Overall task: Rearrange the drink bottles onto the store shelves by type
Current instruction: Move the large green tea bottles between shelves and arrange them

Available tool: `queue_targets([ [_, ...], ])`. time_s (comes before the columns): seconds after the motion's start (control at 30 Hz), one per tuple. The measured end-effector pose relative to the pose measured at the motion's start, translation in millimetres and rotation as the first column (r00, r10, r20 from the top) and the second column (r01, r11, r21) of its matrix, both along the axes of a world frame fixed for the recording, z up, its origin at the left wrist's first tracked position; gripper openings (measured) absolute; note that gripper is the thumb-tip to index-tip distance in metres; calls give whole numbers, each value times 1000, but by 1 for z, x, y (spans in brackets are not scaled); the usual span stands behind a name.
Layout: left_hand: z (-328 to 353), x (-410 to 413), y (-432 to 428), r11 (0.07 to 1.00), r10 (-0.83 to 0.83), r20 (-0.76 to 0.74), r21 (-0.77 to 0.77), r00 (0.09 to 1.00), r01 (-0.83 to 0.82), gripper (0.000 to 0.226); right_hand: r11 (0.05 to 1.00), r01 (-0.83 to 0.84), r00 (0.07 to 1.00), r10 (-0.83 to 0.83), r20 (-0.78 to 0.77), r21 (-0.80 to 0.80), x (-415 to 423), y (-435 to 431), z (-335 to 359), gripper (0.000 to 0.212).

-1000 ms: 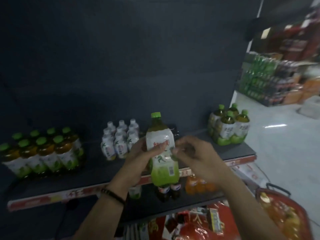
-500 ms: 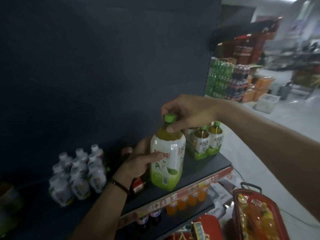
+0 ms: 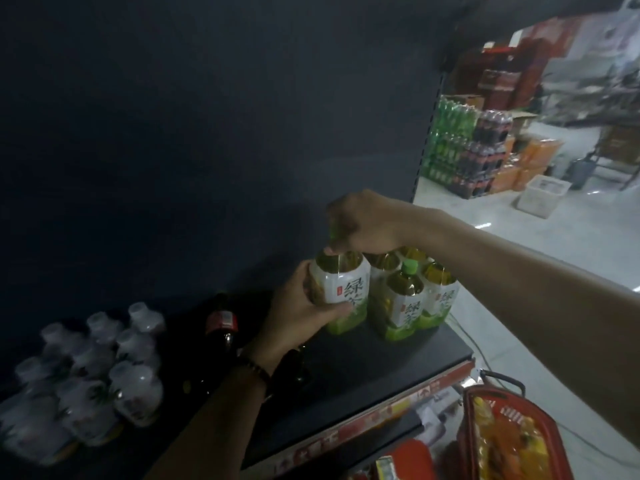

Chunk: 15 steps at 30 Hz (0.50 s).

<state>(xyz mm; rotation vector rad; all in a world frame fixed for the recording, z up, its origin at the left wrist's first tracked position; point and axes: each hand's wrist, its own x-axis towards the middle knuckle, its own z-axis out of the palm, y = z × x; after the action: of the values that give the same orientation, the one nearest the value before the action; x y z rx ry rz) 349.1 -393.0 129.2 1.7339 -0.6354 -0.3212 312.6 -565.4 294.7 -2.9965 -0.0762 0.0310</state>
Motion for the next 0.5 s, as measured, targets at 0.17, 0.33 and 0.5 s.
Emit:
queue_targets([
  [0.17, -26, 21, -44, 987, 104, -3, 121, 995, -103, 83, 998, -19, 995, 13, -103, -56, 42, -35, -43, 36],
  [0.33, -60, 36, -72, 982, 107, 11, 155, 994, -107, 74, 997, -39, 987, 27, -161, -71, 64, -58, -74, 40],
  [0.5, -68, 42, -86, 974, 75, 53, 212, 996, -85, 75, 998, -41, 980, 33, -195, -37, 76, -74, -93, 41],
])
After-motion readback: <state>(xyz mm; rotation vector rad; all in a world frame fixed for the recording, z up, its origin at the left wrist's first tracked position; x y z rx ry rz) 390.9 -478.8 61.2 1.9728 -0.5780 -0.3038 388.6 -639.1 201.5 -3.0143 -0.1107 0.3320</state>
